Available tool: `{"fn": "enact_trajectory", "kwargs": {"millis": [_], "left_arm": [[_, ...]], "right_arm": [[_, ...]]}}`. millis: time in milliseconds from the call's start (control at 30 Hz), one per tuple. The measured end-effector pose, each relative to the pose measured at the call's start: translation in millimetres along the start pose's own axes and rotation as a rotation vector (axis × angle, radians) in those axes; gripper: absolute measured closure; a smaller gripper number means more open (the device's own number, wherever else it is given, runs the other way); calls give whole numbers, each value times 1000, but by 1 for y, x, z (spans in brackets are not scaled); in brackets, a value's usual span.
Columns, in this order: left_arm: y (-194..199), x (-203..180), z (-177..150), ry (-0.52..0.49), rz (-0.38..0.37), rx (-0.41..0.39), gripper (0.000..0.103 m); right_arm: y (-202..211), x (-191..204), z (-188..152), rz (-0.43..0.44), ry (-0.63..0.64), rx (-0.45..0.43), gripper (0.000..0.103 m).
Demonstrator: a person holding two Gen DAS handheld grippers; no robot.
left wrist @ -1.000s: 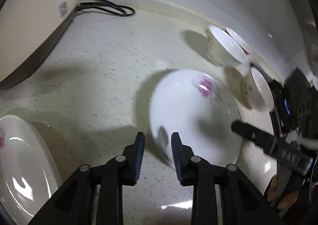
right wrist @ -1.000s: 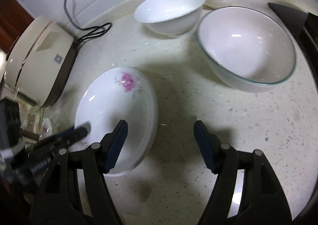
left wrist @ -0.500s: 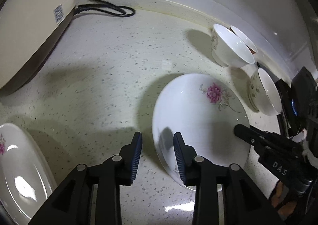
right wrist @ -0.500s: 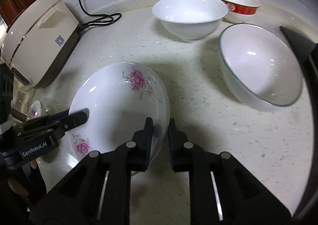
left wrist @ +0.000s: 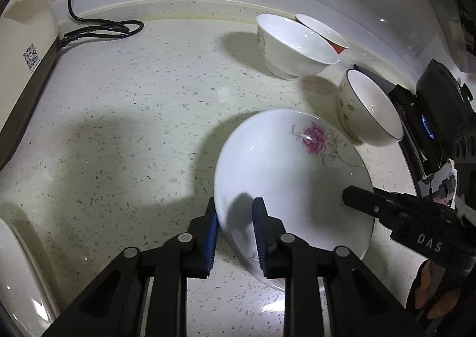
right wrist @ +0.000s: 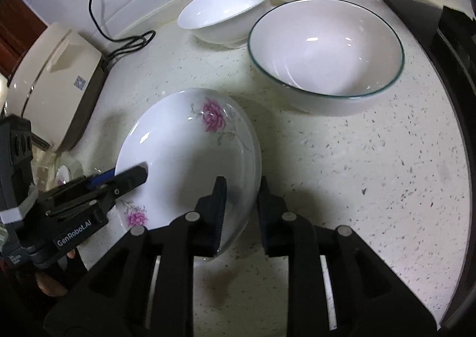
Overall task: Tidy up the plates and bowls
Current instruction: 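Carry both held flower plates to the rice cooker and lower onto the stack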
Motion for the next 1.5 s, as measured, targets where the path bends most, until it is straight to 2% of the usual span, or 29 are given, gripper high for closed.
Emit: {"fn": "enact_trajectory", "kwargs": {"millis": [100, 200, 933, 1500], "left_arm": [[2, 0, -2, -4, 5, -1, 80], [1, 1, -2, 6, 6, 0, 81], [33, 4, 1, 28, 12, -62, 81], [73, 23, -3, 56, 39, -145, 81]], "right_arm": [[0, -2, 0, -17, 18, 1, 84], [-1, -2, 0, -10, 12, 1, 86], [18, 16, 1, 15, 36, -63, 86], [28, 54, 5, 67, 73, -105, 86]]}}
Point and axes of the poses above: each gripper's, at about its wrist camera, not at the fingertips, and y roughly against the way its jaws point, x to its left, z to its top, the point moved 7 cm from there along -y, roughly the way its jaws point, and after that the axes turned 10 degrees about y, right-handed, at the moved point
